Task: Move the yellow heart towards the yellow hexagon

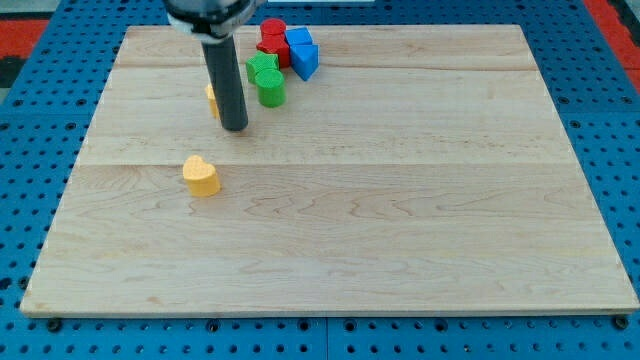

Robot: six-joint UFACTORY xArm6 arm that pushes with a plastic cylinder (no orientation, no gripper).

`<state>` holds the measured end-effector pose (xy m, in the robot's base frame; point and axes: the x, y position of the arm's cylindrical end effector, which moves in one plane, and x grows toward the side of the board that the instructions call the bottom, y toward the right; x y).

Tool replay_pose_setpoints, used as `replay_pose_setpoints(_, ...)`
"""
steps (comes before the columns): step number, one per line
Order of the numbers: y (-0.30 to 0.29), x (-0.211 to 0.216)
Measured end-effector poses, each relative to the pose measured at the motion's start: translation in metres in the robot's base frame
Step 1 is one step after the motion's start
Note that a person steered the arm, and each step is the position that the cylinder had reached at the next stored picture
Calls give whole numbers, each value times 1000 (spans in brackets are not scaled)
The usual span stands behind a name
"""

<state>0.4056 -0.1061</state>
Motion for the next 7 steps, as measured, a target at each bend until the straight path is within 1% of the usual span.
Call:
replay_pose_setpoints(1,-39,0)
replay_pose_setpoints(2,-19,-55)
replay_pose_setpoints(3,20,-32)
replay_pose_setpoints(4,29,51)
replay_pose_setpoints(5,20,81)
replay_pose_setpoints(6,-54,58)
replay_pose_setpoints(7,-47,99)
